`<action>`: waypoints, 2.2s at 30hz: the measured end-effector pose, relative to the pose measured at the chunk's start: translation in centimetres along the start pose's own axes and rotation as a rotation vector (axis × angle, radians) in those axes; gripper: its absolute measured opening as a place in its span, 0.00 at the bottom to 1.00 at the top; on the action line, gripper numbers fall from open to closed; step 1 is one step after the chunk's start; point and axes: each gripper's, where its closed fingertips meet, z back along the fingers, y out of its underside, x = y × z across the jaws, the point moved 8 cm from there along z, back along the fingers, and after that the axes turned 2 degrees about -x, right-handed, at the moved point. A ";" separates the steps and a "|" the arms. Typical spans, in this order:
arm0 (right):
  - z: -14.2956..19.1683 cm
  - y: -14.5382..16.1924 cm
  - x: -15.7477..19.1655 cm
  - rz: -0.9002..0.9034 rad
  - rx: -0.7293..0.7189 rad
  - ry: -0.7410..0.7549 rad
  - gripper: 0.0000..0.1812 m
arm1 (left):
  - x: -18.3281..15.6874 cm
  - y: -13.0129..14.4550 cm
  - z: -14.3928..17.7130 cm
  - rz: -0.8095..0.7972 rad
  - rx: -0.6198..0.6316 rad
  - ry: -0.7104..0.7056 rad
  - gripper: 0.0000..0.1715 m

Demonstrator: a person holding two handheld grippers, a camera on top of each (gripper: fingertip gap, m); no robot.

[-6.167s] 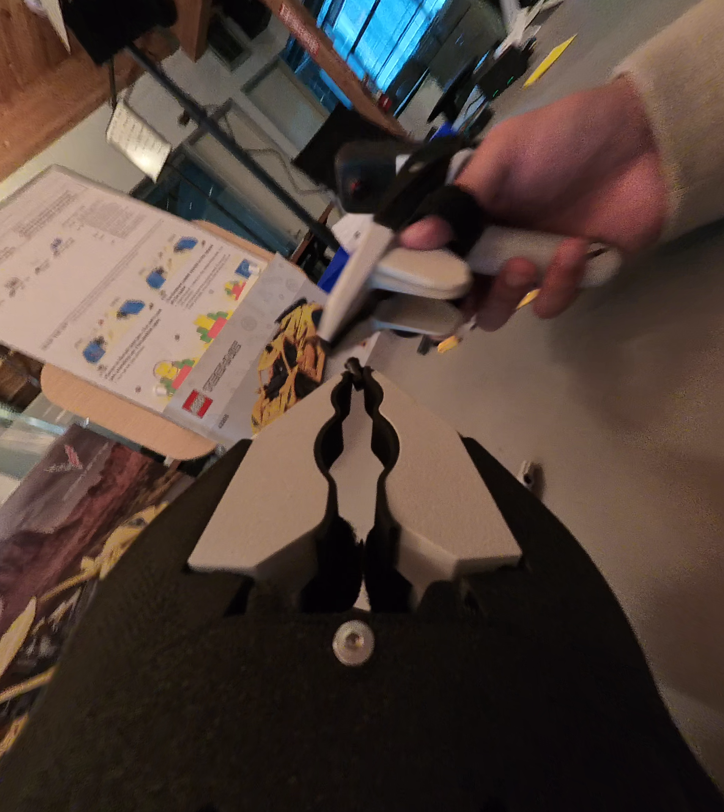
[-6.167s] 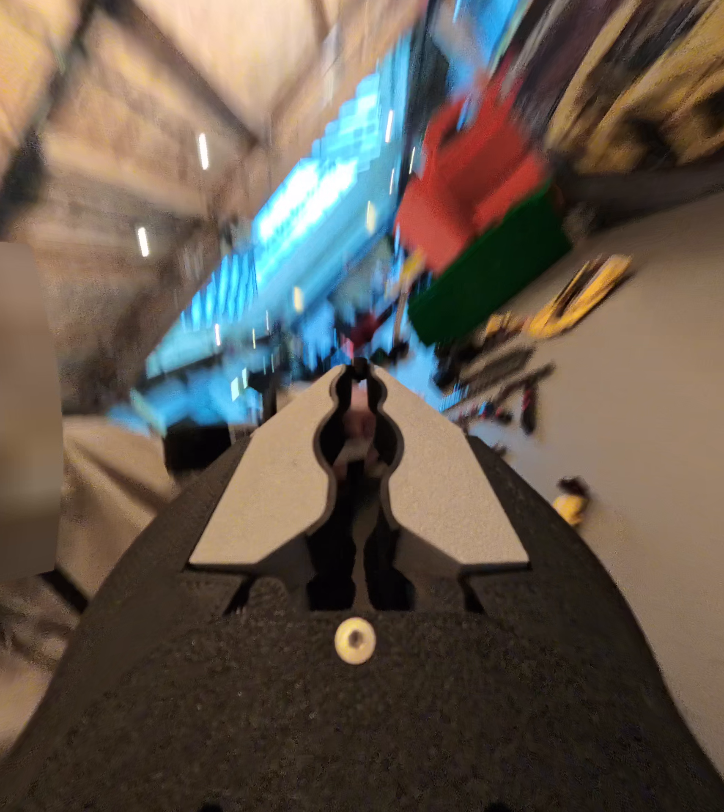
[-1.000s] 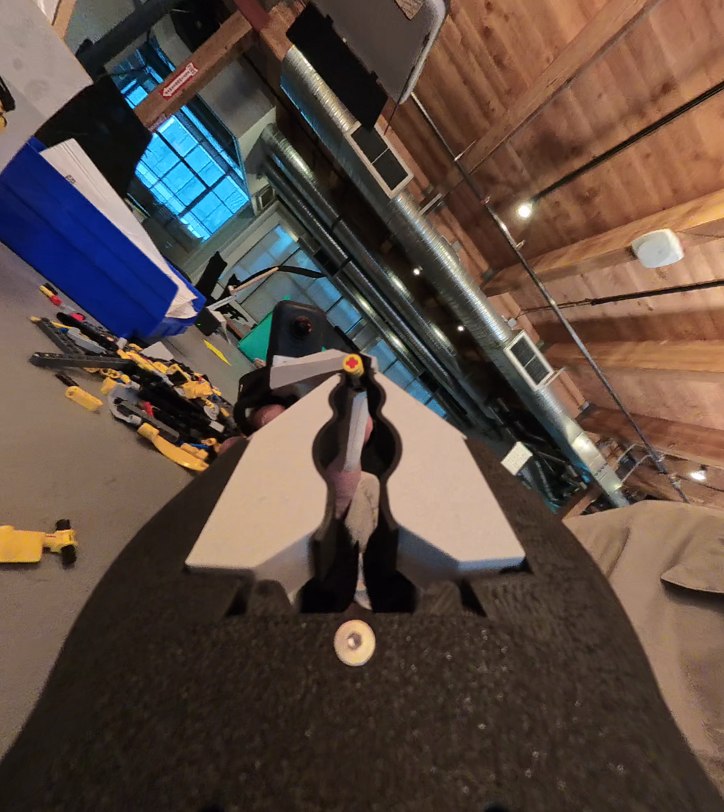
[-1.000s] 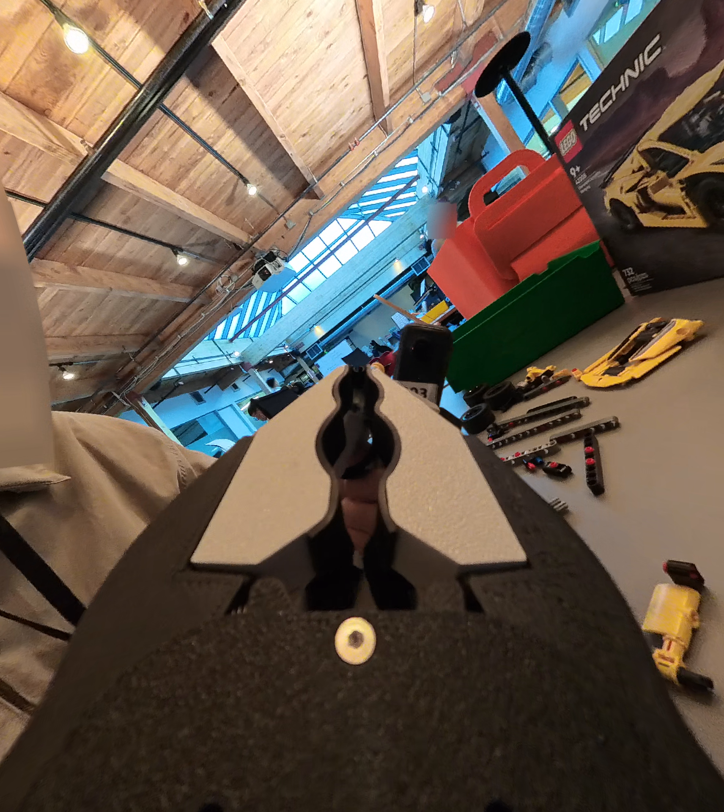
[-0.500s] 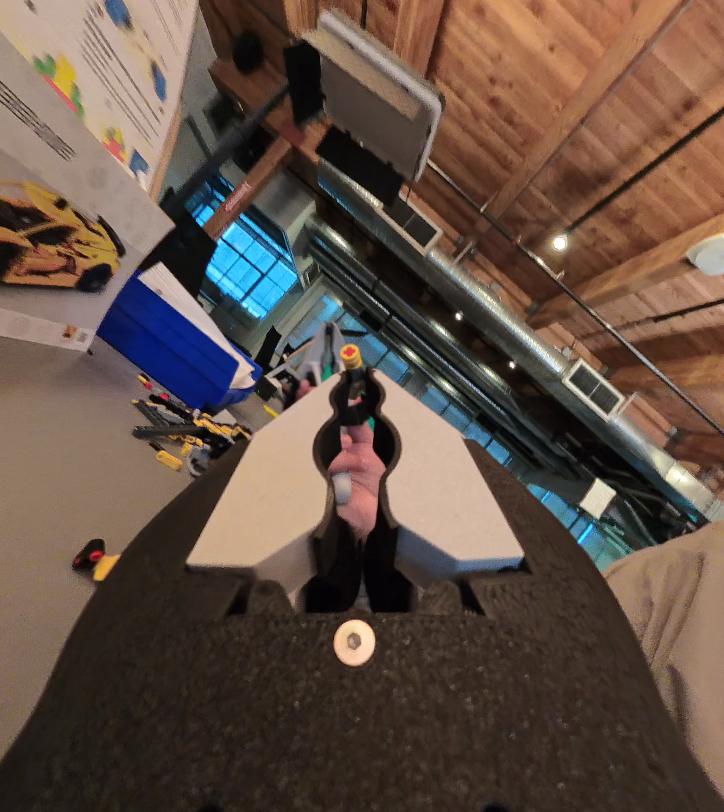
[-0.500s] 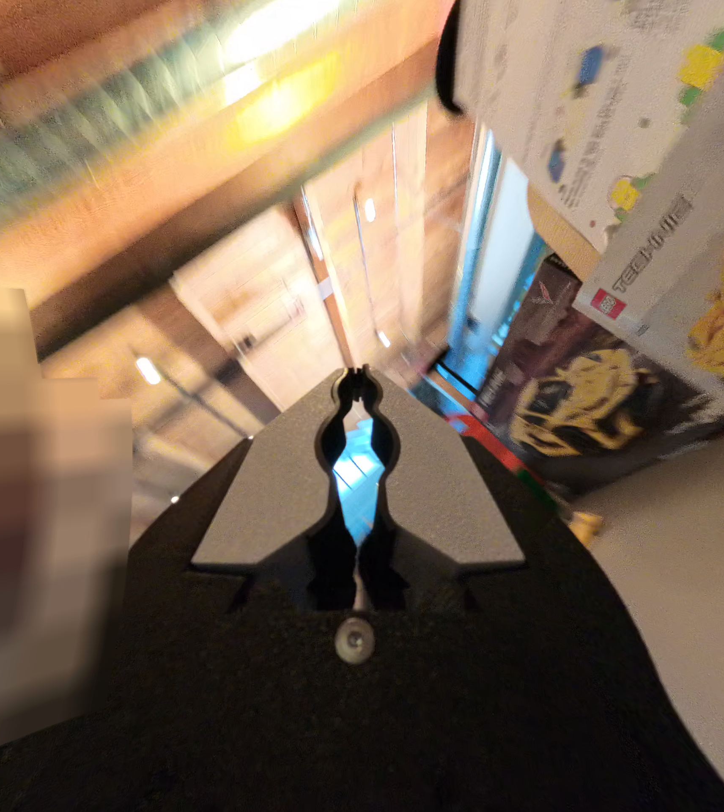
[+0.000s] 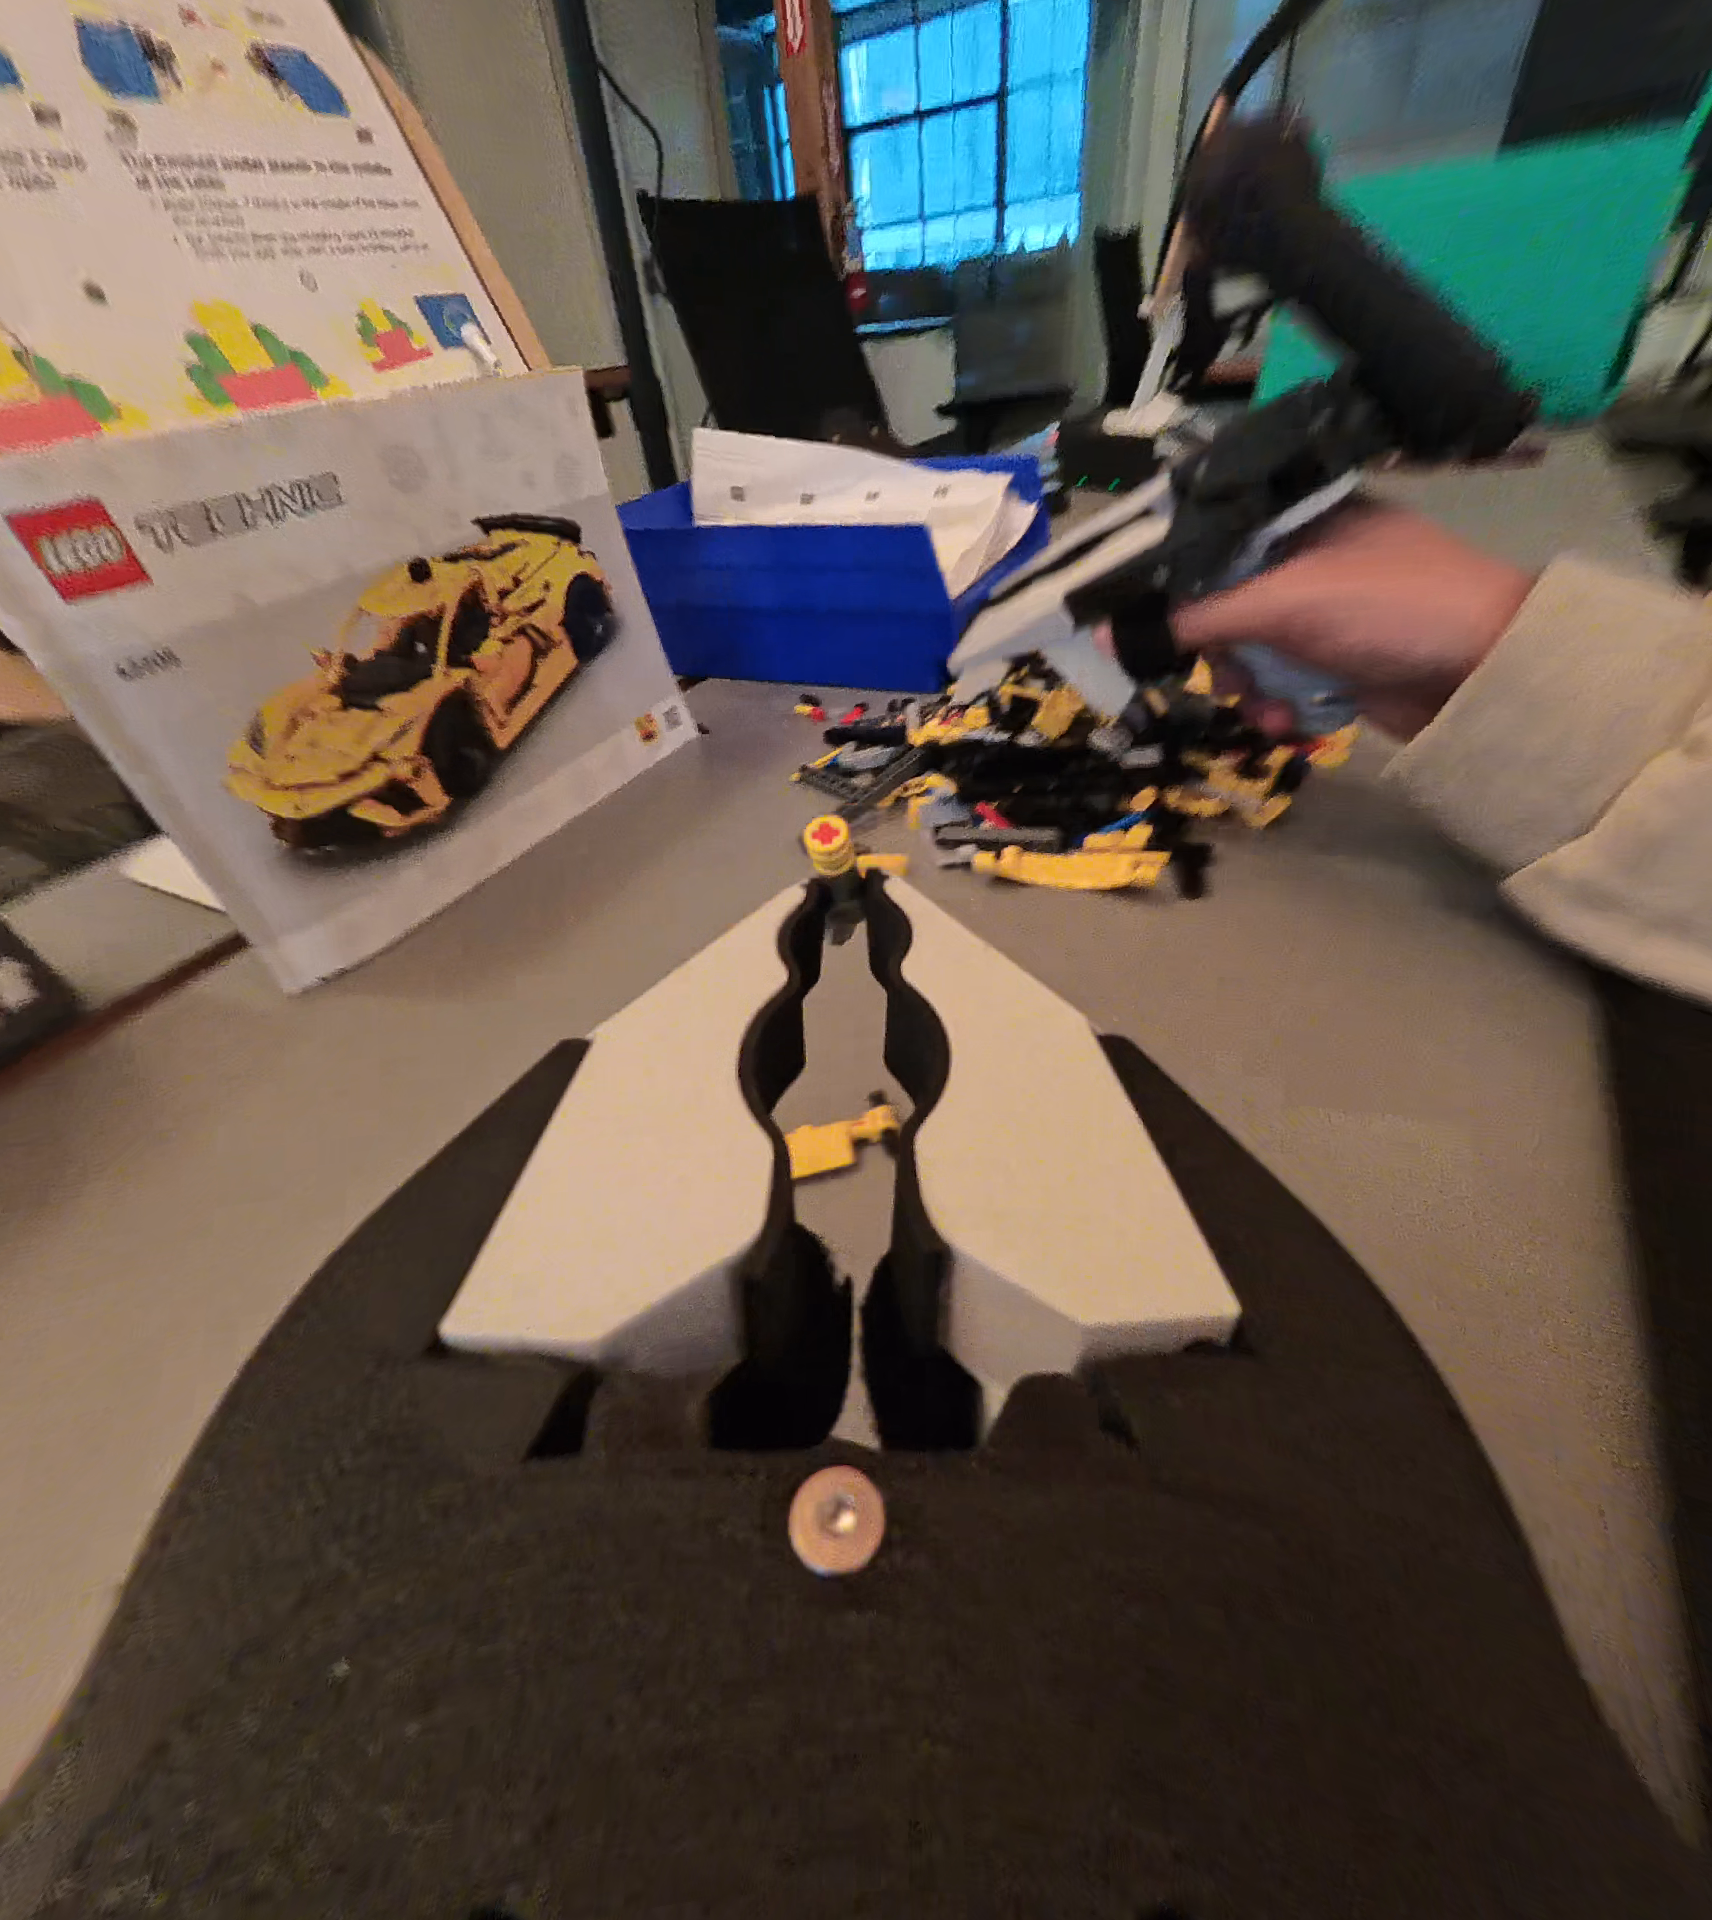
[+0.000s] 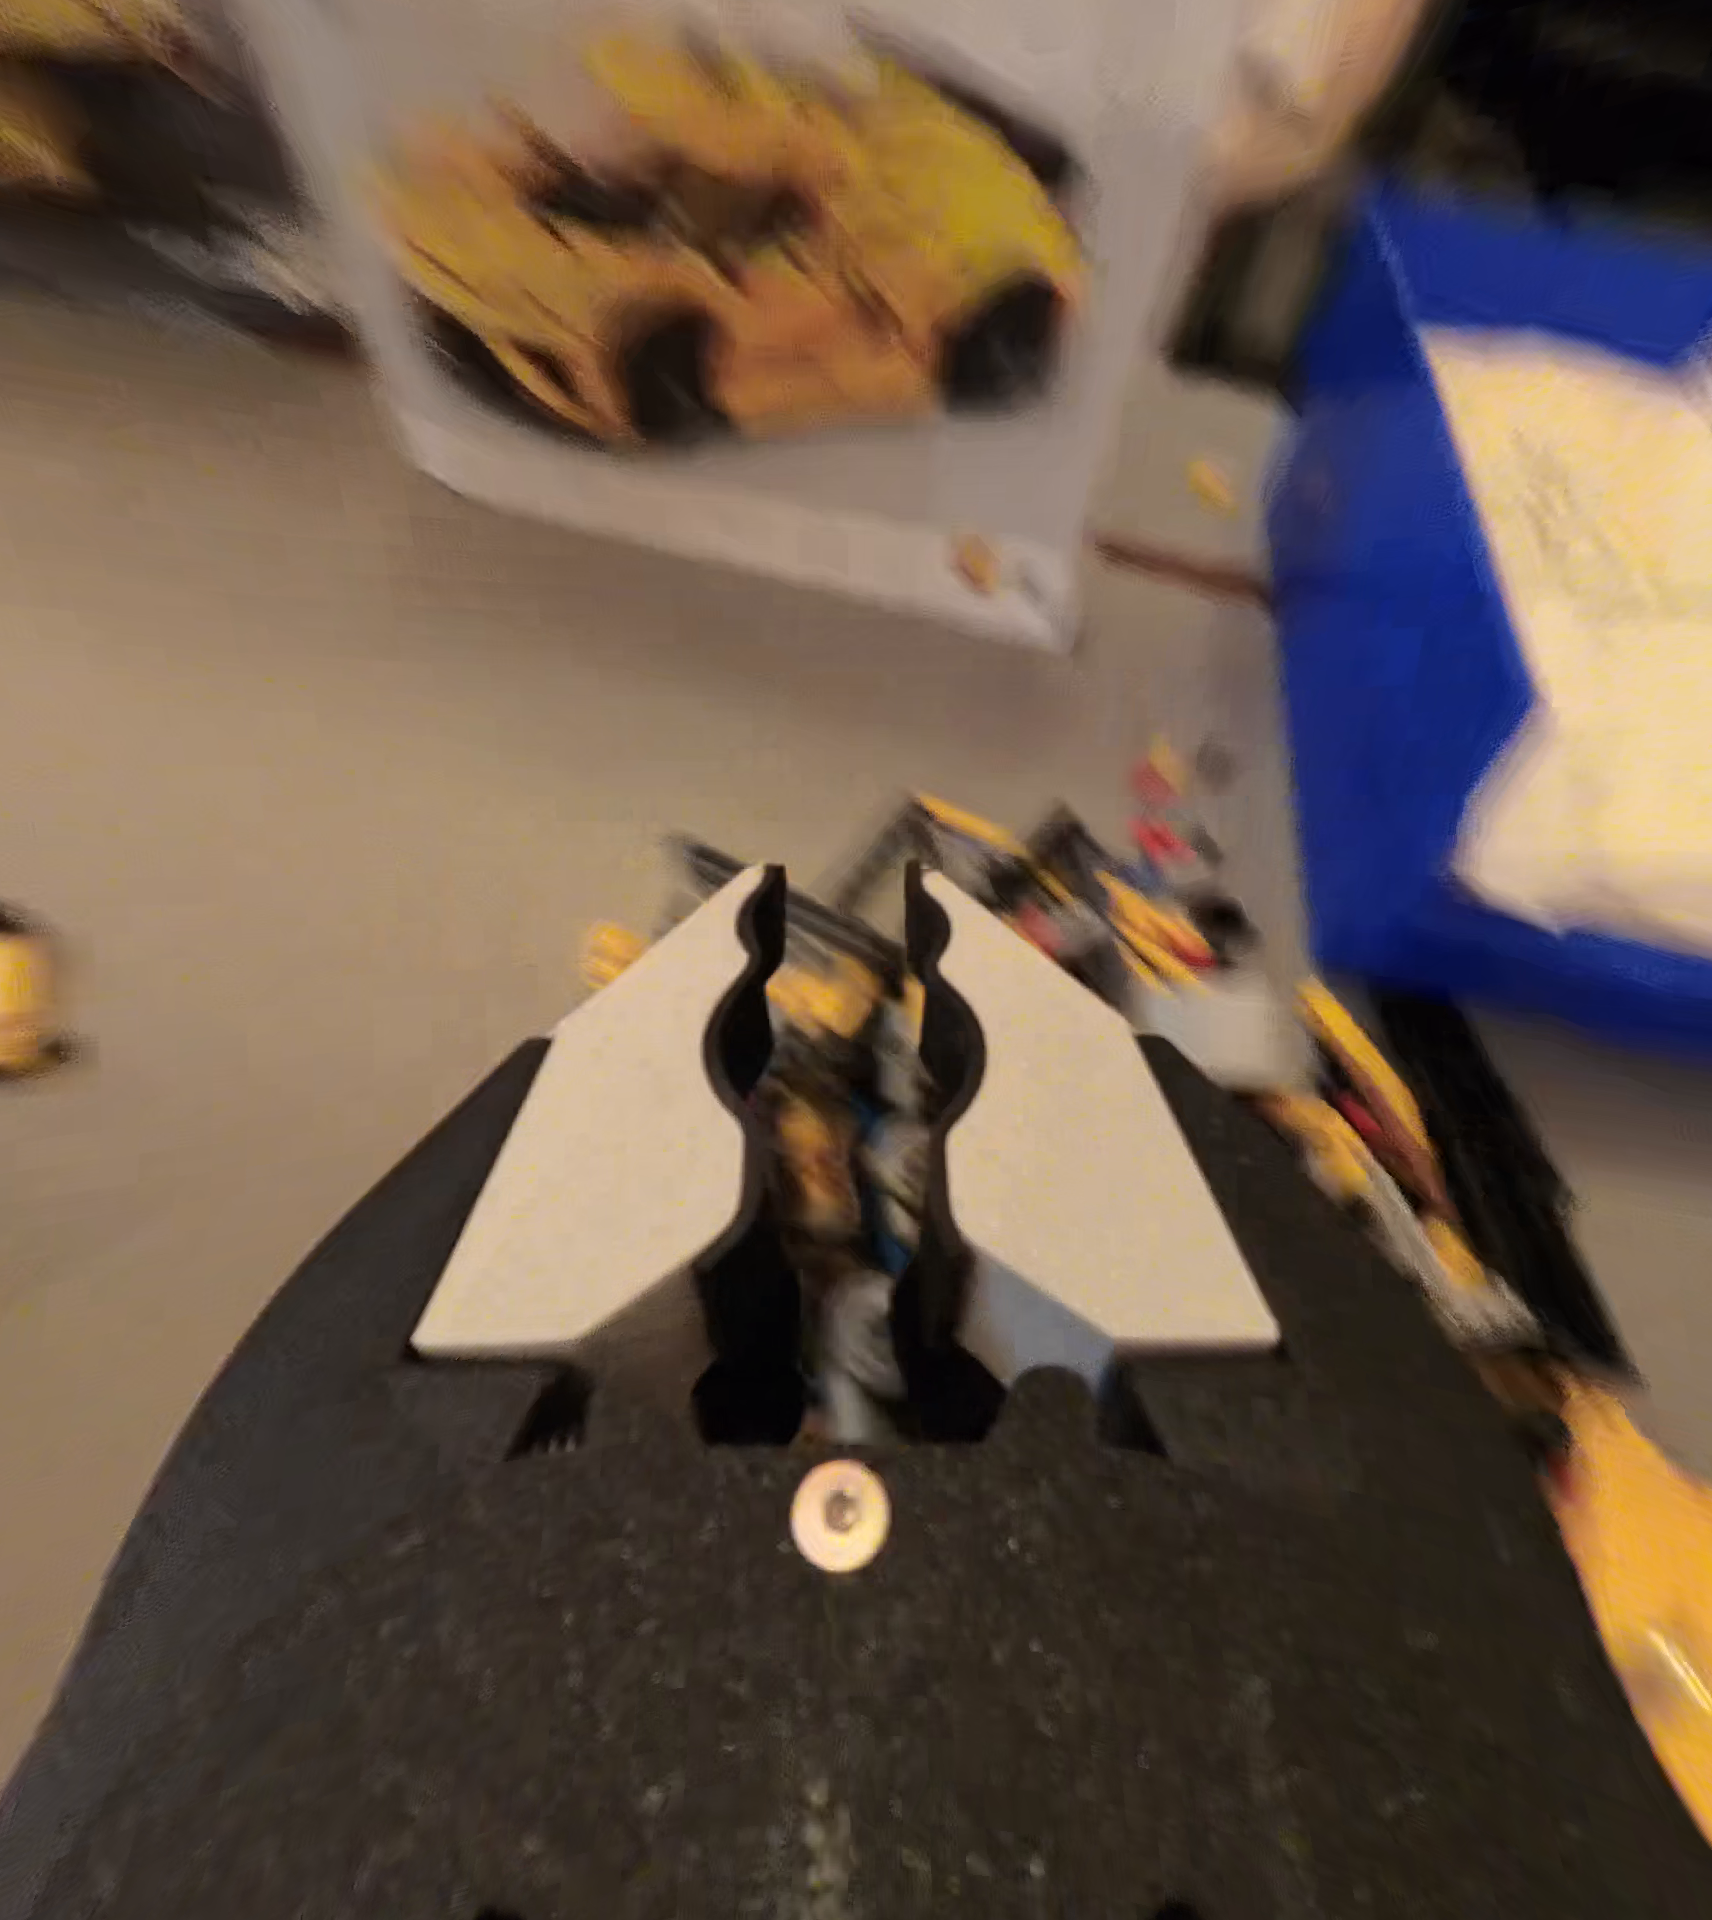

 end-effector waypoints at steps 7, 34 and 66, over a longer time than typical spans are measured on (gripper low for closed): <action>2.7 -2.6 14.9 0.209 -0.338 -0.839 0.18 | -1.0 0.7 -0.6 -0.188 0.092 -0.029 0.04; 2.6 -2.8 17.0 0.286 -0.357 -0.770 0.03 | -1.8 -0.1 -1.0 -0.344 0.114 -0.078 0.05; 2.3 -1.2 -0.5 -0.279 -0.225 -0.166 0.04 | -1.4 -0.6 0.7 -0.546 0.054 -0.233 0.05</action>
